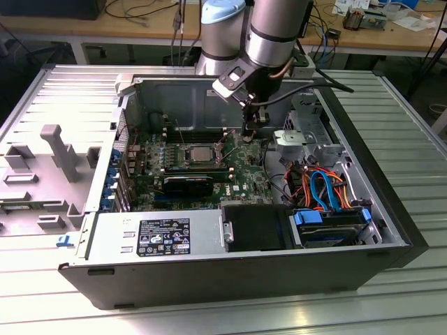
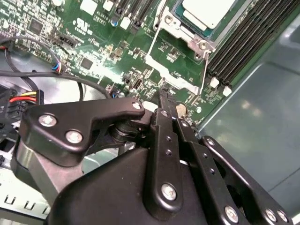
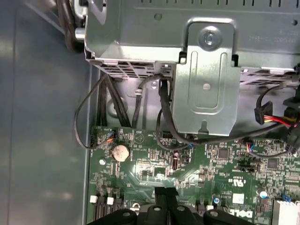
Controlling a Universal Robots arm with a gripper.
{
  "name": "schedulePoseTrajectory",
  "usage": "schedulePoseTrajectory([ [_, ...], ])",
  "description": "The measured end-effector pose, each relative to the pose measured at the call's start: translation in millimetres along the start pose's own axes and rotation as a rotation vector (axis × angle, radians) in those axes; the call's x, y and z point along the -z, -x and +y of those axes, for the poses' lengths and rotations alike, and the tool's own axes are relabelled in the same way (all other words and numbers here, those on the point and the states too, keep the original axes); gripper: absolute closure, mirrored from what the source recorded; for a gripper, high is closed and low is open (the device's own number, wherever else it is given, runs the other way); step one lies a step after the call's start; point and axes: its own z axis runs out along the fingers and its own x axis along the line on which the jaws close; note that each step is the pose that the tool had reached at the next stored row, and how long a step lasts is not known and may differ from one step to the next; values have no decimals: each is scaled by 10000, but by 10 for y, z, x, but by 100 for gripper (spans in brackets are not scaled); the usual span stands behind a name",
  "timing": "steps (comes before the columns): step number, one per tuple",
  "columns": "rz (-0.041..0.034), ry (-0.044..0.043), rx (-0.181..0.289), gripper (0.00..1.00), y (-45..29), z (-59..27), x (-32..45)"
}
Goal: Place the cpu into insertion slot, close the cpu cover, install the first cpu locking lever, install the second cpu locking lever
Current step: 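Close the cpu cover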
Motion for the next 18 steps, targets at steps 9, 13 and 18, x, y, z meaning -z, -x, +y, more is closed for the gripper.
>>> schedulePoseTrajectory([
  [9, 21, -17, 656, 89, -53, -1, -117],
  [13, 166, 3, 665, 89, -61, -76, -125],
  [18, 222, 9, 669, 89, -69, -176, -129],
])
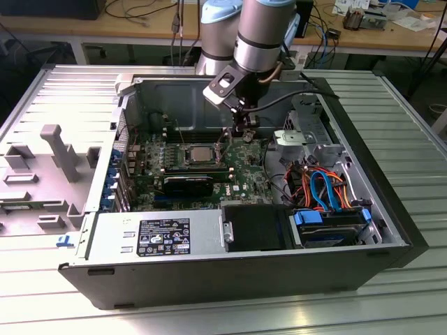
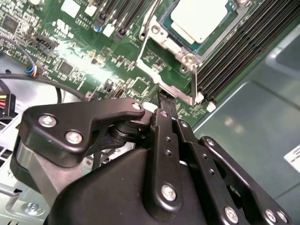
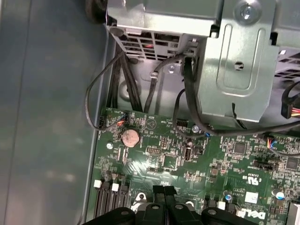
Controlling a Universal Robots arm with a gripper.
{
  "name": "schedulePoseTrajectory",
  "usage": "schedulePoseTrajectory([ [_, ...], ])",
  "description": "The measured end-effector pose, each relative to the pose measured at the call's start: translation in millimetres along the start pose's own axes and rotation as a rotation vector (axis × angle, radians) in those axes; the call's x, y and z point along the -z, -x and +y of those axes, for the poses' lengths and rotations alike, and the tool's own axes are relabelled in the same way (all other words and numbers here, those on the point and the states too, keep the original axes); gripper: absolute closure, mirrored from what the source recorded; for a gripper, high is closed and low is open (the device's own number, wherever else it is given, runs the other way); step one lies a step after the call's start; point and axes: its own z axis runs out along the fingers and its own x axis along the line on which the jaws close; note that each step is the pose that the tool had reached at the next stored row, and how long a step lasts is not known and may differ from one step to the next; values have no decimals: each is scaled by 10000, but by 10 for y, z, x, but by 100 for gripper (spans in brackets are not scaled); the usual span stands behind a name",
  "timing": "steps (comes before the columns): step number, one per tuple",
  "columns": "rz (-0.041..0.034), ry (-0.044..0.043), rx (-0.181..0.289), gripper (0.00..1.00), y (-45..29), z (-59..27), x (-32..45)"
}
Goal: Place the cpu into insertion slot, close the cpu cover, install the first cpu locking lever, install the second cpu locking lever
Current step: 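Close the cpu cover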
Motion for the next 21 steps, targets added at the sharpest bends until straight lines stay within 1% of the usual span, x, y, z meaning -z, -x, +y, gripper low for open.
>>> schedulePoseTrajectory([
  [1, 5, 1, 0, 89, -4, -24, -2],
  [4, 7, 1, 1, 89, -10, -61, -4],
  [8, 7, 2, 0, 89, -15, -91, -6],
  [21, 9, 2, 1, 89, -23, -144, -13],
])
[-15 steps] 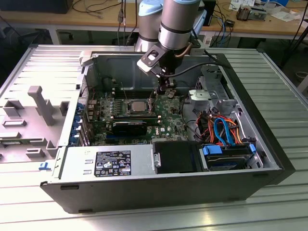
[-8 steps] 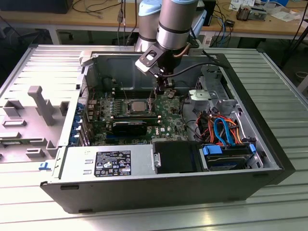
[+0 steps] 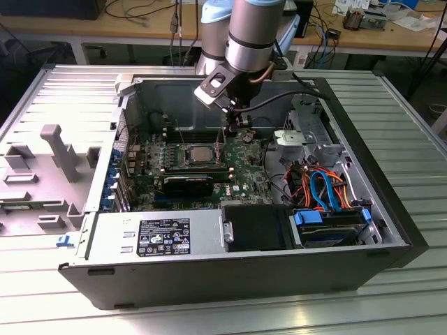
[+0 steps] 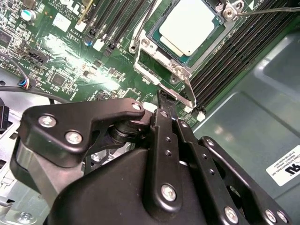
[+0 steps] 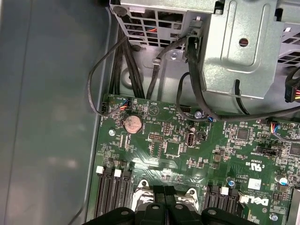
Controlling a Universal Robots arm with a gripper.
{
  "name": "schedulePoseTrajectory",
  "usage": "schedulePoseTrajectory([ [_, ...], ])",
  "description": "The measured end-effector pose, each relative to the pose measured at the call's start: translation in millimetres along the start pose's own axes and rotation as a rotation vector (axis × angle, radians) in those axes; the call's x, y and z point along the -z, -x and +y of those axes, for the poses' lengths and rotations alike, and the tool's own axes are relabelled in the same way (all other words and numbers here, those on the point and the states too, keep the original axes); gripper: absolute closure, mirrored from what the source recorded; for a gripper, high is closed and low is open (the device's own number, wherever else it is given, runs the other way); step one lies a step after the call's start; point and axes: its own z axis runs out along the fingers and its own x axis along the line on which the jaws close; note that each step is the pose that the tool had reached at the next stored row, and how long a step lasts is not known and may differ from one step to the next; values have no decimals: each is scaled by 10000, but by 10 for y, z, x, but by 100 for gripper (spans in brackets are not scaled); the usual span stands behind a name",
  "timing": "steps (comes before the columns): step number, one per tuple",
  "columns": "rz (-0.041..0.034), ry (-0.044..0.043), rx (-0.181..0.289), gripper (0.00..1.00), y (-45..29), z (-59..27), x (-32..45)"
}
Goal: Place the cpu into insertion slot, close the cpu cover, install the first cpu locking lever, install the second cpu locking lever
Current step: 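Close the cpu cover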
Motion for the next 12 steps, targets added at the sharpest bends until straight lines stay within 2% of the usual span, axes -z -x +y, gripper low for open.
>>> schedulePoseTrajectory([
  [12, 0, 0, 0, 89, -10, -67, -7],
])
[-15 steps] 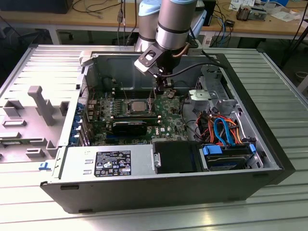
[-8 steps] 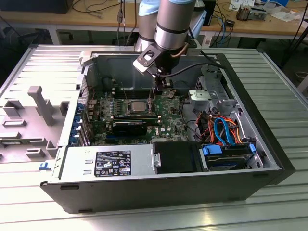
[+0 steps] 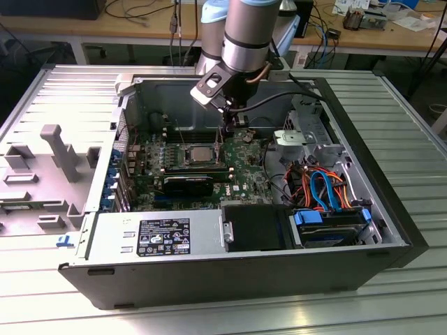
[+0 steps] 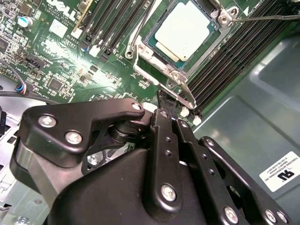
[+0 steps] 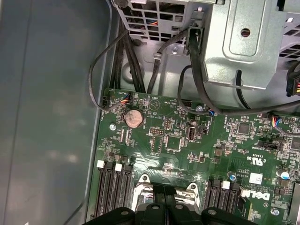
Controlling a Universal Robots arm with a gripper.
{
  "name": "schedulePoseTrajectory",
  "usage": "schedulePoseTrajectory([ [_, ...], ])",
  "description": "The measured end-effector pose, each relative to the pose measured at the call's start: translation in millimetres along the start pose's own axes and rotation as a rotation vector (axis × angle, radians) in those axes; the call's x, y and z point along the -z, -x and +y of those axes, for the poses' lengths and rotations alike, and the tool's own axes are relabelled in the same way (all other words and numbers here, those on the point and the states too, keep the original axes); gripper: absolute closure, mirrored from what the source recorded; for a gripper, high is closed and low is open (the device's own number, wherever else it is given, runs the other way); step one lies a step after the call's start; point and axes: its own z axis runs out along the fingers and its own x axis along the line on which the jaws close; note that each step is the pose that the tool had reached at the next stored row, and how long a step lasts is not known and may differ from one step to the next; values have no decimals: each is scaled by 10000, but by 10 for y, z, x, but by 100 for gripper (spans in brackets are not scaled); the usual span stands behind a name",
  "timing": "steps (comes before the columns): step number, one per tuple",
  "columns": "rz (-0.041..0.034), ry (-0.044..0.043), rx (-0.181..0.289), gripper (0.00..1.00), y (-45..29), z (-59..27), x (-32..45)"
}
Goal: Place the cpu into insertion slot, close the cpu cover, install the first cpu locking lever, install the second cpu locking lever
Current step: 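Close the cpu cover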
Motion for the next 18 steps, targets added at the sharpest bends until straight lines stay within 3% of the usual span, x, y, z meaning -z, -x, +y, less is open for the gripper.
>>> schedulePoseTrajectory([
  [18, 1, 1, 0, 89, -11, -72, -8],
])
